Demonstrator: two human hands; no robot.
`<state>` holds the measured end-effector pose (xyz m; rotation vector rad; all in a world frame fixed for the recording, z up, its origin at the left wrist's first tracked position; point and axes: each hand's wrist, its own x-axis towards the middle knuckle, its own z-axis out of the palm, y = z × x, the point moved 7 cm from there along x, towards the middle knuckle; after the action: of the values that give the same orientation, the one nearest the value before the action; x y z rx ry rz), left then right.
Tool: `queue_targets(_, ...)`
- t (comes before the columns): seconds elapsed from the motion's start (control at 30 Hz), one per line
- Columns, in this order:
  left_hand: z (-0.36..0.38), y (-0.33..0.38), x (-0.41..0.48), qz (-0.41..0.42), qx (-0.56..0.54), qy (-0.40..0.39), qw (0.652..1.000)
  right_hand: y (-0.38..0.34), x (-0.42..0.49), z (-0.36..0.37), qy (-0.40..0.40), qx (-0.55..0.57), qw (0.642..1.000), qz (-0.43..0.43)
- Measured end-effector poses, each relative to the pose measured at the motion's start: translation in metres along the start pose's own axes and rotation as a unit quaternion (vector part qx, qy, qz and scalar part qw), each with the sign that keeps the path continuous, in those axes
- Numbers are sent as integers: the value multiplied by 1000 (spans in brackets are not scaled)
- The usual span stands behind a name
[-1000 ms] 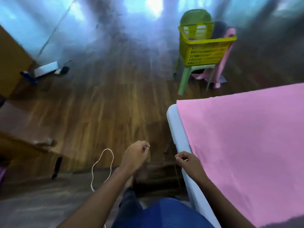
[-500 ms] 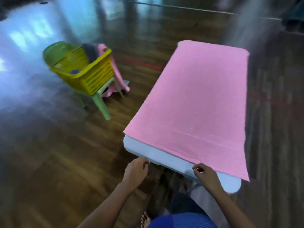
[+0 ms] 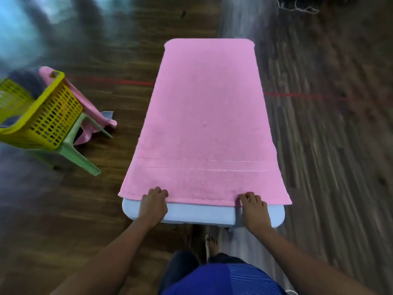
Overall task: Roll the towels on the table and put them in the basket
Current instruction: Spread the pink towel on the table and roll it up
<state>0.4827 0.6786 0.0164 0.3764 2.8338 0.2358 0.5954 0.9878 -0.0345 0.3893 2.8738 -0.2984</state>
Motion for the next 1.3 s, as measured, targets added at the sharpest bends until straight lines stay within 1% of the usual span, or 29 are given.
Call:
queue_targets(0.13,9,-22,6,11,54,-38,998,11,1,-5,-12,-38,999,28)
queue_targets(0.33,19,-50,16,86,79,-66,991,32,8,-7,-22,-56,995,73)
queue_targets(0.4,19,-54,20,120,90,-65,987,33,11,-9,-29,-59,995,80)
queue_targets(0.47,18,-54,24,153,89,-55,983,31,16,-13,-20,-52,995,80)
queue_targets(0.57,17,-50,27,194,131,-41,971,33,21,-14,-26,-26,995,91)
queue_targets(0.7,22,-51,33,193,124,-23,973,40,16,-15,-6,2,997,83)
queue_targets(0.77,22,-52,36,177,100,-7,979,43,12,-20,14,6,997,72)
queue_targets(0.93,14,-60,33,133,67,19,989,49,8,-25,32,10,998,53)
queue_targets(1.03,12,-72,28,99,70,10,993,60,6,-23,47,-2,998,36)
queue_targets(1.13,10,-87,26,76,50,10,996,69,5,-25,67,21,997,35)
queue_targets(1.2,10,-94,26,80,24,3,997,72,3,-25,71,37,996,44)
queue_targets(1.3,11,-101,26,103,-8,-18,995,71,-6,-22,53,48,996,43)
